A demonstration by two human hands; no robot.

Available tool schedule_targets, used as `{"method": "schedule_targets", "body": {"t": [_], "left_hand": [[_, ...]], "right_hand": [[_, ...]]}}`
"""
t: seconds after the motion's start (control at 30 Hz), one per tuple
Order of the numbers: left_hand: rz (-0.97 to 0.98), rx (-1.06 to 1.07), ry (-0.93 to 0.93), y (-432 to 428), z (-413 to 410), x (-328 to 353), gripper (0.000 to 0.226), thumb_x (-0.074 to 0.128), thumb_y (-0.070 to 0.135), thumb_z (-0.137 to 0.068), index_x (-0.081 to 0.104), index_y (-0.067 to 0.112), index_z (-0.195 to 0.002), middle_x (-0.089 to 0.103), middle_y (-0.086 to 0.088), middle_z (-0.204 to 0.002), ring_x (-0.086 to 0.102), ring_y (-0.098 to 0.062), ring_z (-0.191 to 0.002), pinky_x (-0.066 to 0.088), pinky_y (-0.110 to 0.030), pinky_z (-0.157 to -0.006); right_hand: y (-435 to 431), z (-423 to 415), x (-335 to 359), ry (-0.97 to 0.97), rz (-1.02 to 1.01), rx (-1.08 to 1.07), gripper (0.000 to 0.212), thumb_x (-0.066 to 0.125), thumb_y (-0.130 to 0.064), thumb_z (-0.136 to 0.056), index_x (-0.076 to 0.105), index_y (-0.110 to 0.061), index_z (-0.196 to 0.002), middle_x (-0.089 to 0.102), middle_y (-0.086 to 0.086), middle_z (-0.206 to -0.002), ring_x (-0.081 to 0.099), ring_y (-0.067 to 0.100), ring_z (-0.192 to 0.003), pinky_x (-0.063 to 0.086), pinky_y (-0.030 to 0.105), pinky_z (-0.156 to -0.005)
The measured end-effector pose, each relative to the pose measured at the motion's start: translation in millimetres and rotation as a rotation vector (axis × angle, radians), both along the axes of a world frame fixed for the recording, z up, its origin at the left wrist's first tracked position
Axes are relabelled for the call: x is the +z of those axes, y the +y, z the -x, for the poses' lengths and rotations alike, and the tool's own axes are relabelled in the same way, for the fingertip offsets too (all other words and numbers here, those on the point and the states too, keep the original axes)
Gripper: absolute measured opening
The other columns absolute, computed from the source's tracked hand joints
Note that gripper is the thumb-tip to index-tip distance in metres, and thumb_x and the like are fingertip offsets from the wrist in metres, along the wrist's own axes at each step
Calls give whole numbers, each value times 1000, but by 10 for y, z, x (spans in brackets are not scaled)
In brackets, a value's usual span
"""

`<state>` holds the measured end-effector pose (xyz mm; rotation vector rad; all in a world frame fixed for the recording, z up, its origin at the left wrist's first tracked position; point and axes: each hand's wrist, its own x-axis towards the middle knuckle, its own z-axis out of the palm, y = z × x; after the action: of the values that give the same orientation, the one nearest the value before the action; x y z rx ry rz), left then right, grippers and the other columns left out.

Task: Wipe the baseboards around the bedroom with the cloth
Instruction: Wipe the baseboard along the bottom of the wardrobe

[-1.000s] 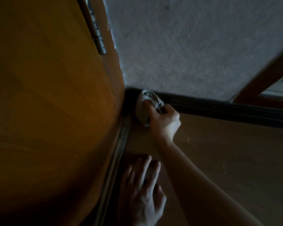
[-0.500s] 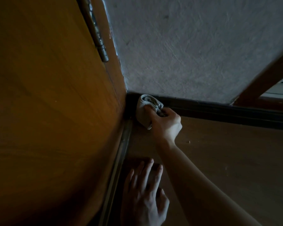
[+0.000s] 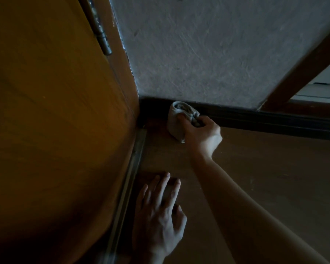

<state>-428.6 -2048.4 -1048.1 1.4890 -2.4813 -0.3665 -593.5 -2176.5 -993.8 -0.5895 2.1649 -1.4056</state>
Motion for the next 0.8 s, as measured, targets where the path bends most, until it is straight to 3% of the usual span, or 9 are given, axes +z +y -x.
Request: {"method": "schedule_targets", "body": {"t": [0.2,0.33,0.53,0.7,0.8], "left_hand": [[19,4,2,11,0,-10,62,54,41,-85,55,31,-146,41,3,-159,39,-21,-145,31,-47,-115],[45,8,4,10,0,-5,61,54,41,-84,57,29,-143,44,2,-157,42,-22,-143,34,-49,-112],[60,15,24,16,10,-15,61,55,39,-84,57,29,-144,44,1,-157,41,-22,-144,33,-47,-113],[41,13,-25,15,10,-10,63,54,42,-83,54,31,-146,42,3,-158,38,-20,-145,28,-45,-117],[44,15,-19,18,5,-16,63,54,41,-83,53,32,-146,42,3,-158,38,-20,-145,29,-46,-116]], "right_hand": [[29,1,6,-21,29,-10,22,83,-46,-77,66,-31,-78,67,-14,-74,66,2,-74,60,33,-75],[-88,-108,37,-20,25,54,22,82,-45,-77,66,-30,-77,65,-15,-71,64,1,-73,56,26,-72],[19,24,-46,-2,46,11,22,83,-44,-78,67,-29,-80,67,-13,-74,66,2,-74,59,31,-74],[-129,-129,31,1,16,137,25,82,-48,-76,67,-28,-80,63,-15,-71,62,1,-75,45,9,-62],[-82,-47,13,14,6,105,26,81,-49,-77,70,-27,-84,65,-14,-75,63,3,-78,50,17,-67]]}}
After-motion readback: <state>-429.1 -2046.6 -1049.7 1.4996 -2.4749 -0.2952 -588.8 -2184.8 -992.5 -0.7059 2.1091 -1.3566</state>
